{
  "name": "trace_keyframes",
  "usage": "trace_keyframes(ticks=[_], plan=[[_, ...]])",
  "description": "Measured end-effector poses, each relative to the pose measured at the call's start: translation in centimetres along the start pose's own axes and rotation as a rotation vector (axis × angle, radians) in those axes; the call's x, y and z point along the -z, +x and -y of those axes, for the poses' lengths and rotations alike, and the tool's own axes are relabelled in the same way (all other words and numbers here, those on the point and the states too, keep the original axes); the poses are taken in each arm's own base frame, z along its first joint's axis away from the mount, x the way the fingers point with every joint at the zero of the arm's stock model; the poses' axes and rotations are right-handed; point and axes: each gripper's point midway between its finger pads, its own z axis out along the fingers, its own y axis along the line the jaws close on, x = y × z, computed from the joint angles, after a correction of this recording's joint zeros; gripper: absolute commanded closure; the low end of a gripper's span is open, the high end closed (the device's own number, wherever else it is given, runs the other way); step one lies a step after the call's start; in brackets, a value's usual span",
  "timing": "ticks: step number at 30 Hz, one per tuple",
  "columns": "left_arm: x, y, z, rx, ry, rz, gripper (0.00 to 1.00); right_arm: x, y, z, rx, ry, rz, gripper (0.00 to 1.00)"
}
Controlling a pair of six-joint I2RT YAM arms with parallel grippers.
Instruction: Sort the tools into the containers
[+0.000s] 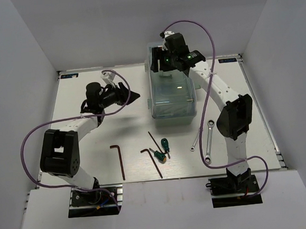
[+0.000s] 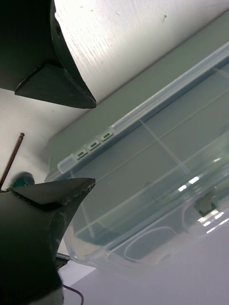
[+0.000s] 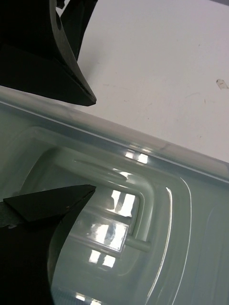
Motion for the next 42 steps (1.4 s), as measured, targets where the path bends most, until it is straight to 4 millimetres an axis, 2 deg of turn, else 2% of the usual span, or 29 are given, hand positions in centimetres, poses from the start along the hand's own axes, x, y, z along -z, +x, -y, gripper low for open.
trace_keyframes(ticks=[7, 10, 13, 17, 21, 22, 26, 35, 39, 42], plan=[[-0.9, -1.2, 1.5, -0.026, 0.039, 0.012, 0.29, -0.3, 0.6, 0.7, -0.031, 0.042, -0.015, 0.3], [-1.4, -1.9, 2.2, -0.042, 0.066, 0.018, 0.29, -0.9, 1.5, 0.6, -0.065, 0.023, -0.04, 0.31], [-2.3, -2.1, 2.5, -0.049, 0.086, 0.016, 0.29, -1.0, 1.3, 0.2, -0.103, -0.008, -0.038, 0.32], [-3.4, -1.3, 2.6, -0.04, 0.099, -0.011, 0.29, -1.1, 1.3, 0.6, -0.149, -0.031, -0.047, 0.44], [-4.3, -1.7, 3.2, -0.056, 0.11, -0.025, 0.29, -1.0, 1.3, 1.4, -0.195, -0.042, -0.059, 0.69], [-4.4, -1.9, 3.3, -0.063, 0.111, -0.023, 0.29, -1.0, 1.4, 1.7, -0.207, -0.042, -0.062, 0.71], [-5.1, -3.9, 4.6, -0.123, 0.124, 0.008, 0.29, -0.8, 1.4, 2.1, -0.245, -0.071, -0.076, 0.73], [-5.8, -6.4, 5.4, -0.178, 0.116, 0.037, 0.29, -0.3, 1.1, 2.1, -0.297, -0.133, -0.096, 0.76], [-6.7, -8.0, 5.8, -0.201, 0.131, 0.059, 0.29, -0.1, 1.0, 2.1, -0.313, -0.158, -0.102, 0.77], [-8.0, -8.4, 5.8, -0.204, 0.144, 0.06, 0.29, 0.0, 0.9, 2.1, -0.322, -0.17, -0.104, 0.79]])
